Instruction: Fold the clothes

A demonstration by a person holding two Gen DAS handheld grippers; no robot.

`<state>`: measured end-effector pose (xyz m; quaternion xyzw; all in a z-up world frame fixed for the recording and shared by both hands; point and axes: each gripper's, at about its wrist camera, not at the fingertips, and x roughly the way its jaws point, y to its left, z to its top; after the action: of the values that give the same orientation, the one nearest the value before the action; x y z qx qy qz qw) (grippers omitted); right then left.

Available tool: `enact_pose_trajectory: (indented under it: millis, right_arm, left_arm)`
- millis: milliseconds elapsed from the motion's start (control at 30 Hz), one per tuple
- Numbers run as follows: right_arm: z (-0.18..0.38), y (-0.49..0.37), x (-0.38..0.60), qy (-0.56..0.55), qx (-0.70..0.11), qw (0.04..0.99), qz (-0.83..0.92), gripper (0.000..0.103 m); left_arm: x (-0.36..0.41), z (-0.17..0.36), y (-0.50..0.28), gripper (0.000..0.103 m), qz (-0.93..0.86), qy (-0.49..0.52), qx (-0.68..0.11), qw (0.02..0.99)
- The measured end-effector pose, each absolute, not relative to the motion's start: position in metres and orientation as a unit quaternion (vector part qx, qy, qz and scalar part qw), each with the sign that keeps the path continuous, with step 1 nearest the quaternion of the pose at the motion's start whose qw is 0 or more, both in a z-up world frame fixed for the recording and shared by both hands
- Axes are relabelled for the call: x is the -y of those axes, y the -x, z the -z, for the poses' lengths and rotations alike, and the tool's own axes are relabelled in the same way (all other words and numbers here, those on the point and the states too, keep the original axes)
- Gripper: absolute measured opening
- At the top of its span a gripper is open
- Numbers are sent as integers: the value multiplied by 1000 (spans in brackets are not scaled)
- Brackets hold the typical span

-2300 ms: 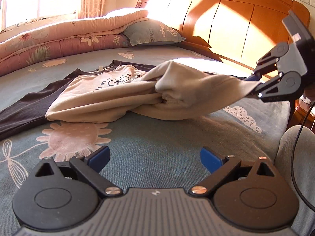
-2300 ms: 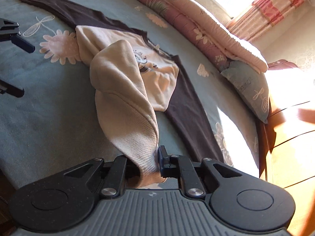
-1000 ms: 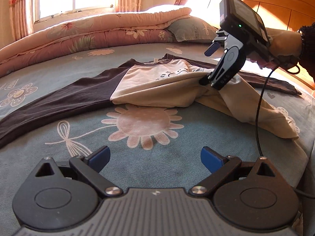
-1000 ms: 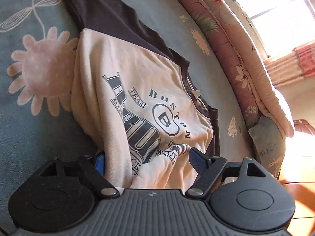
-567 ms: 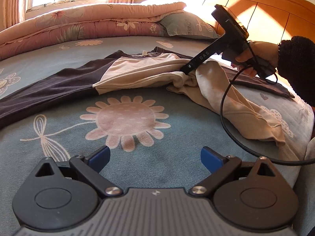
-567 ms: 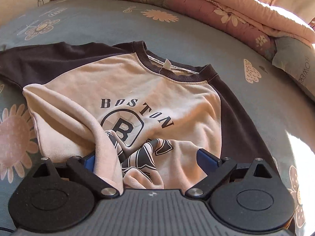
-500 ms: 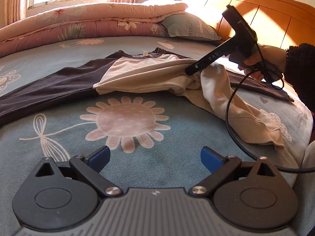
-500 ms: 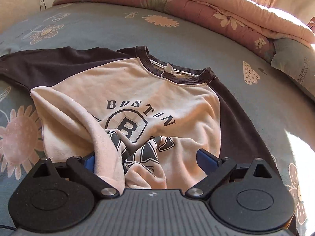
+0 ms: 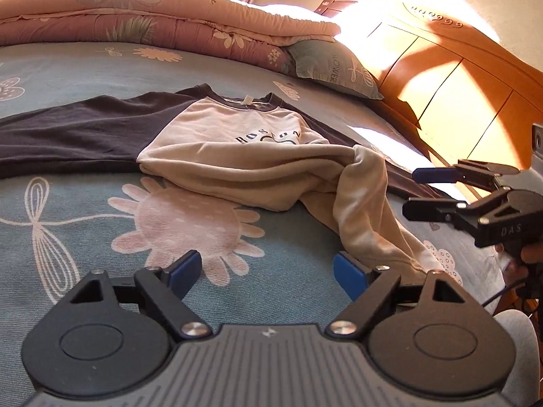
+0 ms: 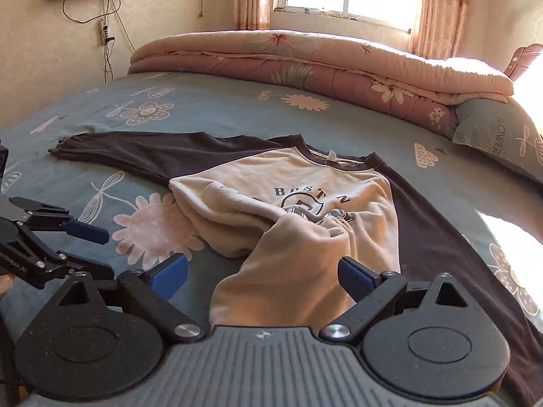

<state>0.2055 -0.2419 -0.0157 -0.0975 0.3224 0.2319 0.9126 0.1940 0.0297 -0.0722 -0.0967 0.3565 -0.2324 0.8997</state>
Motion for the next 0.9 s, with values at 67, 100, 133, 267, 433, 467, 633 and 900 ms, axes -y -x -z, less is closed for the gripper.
enact_pose_trajectory:
  millis: [67,100,133,267,433,467,633,900]
  right_arm:
    - [24,-200,230,99,-330,903,-258,86]
    - [28,-199,224,97,-336,897,-272,82]
    - [31,-201,218,96,-340,890,-287,81]
    - [52,-222,179,87,-358,872,-321,79]
    - [79,-242,154,139,-391,869,-271,74]
    - [81,-240,159,166,-389,871,-249,73]
    - [68,-235,216,223,-389,877,-172,71]
    - [70,-252,265,182,-425,874,-151,71]
  left_arm:
    - [-34,68,-194,85,216,108,-349,905]
    - [-37,67,-194,84,209,116,-348,906]
    - [-41,66,-194,84,203,124,-347,907]
    - [-51,66,-189,84,187,131,-349,909]
    - [-57,67,-183,85,185,129,-354,908]
    - [-58,68,-183,85,186,130,-353,907]
    - [-54,73,-181,85,197,131,-352,905]
    - [-48,74,-174,86,213,132,-355,901]
